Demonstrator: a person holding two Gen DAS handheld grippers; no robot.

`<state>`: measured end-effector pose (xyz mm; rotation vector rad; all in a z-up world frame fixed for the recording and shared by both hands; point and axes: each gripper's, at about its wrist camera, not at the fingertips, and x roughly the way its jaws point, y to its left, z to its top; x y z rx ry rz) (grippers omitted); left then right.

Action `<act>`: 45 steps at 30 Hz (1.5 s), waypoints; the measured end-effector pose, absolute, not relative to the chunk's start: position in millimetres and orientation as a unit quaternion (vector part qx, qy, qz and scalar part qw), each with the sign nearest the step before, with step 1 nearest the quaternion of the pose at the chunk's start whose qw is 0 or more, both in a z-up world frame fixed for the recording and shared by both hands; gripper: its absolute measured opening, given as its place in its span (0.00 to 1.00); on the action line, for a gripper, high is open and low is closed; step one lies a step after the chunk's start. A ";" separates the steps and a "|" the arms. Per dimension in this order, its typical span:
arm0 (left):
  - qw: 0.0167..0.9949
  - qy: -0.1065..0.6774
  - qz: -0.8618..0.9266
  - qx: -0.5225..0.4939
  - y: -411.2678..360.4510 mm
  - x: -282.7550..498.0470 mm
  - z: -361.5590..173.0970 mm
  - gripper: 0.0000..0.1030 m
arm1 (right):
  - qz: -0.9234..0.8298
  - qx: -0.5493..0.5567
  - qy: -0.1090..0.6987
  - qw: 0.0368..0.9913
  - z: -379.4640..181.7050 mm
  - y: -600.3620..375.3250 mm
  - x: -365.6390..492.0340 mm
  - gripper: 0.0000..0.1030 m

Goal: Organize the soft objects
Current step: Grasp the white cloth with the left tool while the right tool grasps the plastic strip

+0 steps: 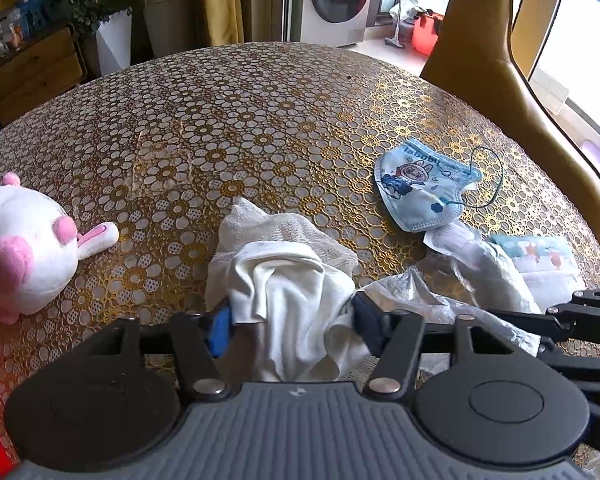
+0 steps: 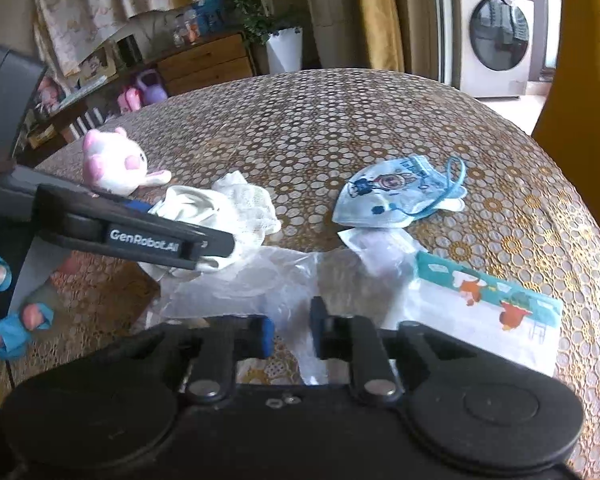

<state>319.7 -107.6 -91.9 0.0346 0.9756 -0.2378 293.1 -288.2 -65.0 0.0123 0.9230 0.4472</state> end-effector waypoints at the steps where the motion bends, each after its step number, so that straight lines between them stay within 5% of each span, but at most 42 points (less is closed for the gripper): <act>1: 0.877 0.467 -0.114 0.014 -106.4 319.9 -91.6 0.51 | 0.212 0.010 0.441 0.872 -65.1 -289.8 293.3 0.08; 6: 0.879 0.462 -0.114 0.003 -100.4 320.2 -88.0 0.32 | 0.202 0.022 0.425 0.882 -60.6 -294.9 289.3 0.00; 11: 0.883 0.456 -0.112 -0.010 -94.6 316.4 -81.1 0.29 | 0.197 0.032 0.408 0.891 -52.7 -298.5 283.4 0.00; 35: 0.885 0.430 -0.153 -0.094 -55.5 280.5 -26.3 0.29 | 0.170 0.031 0.351 0.921 3.0 -303.2 249.3 0.00; 45: 0.872 0.460 -0.163 -0.034 -59.7 275.5 -59.8 0.28 | 0.170 0.028 0.363 0.916 -5.3 -300.6 247.0 0.00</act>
